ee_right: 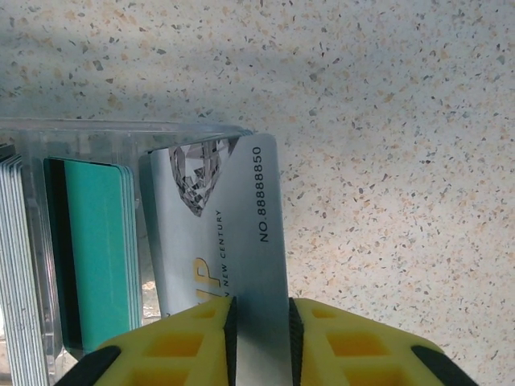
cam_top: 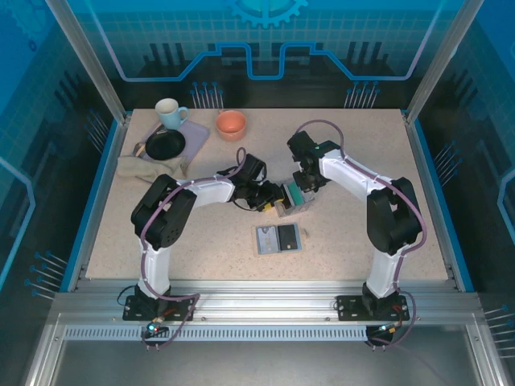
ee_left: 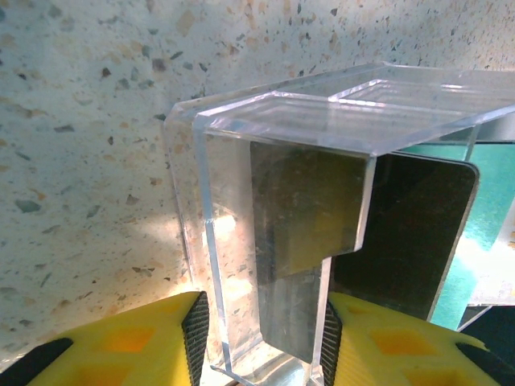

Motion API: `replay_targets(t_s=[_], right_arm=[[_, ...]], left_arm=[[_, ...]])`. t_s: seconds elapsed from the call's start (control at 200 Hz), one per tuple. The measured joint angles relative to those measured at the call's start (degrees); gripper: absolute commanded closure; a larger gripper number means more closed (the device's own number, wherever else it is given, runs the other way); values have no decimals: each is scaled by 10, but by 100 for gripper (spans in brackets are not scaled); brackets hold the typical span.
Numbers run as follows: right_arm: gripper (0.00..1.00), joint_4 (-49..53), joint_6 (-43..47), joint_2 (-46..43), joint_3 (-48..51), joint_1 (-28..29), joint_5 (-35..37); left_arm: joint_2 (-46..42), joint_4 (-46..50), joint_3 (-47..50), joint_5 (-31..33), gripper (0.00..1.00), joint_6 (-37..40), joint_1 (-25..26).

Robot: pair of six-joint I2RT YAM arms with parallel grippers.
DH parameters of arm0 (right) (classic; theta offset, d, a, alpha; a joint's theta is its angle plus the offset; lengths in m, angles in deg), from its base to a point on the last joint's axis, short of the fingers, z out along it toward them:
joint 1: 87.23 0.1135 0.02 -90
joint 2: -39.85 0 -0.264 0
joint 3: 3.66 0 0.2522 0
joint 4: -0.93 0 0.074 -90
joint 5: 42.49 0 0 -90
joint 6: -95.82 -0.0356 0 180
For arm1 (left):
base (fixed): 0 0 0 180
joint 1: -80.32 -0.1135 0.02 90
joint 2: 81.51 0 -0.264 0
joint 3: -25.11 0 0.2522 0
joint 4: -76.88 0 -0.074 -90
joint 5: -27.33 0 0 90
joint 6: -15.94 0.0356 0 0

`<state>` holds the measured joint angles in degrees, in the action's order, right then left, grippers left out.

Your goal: Put the credit cards into the card holder

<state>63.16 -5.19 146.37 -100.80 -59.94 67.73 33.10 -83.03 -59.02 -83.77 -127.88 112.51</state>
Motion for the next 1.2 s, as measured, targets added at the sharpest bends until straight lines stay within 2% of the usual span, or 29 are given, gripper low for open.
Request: replay_targets(t_s=[0.455,0.855,1.035,1.2], right_arm=[[80,1,6,-6,0,9,24],[90,4,5,-32,0,13,31],[99,6,-4,-65,1,13,0],[100,-7,-37,-146,35,2,-62]], left_arm=[[0,0,0,-3,57,0,0],[0,0,0,-4,57,0,0],[0,0,0,-4,54,1,0],[-2,1,2,-4,45,5,0]])
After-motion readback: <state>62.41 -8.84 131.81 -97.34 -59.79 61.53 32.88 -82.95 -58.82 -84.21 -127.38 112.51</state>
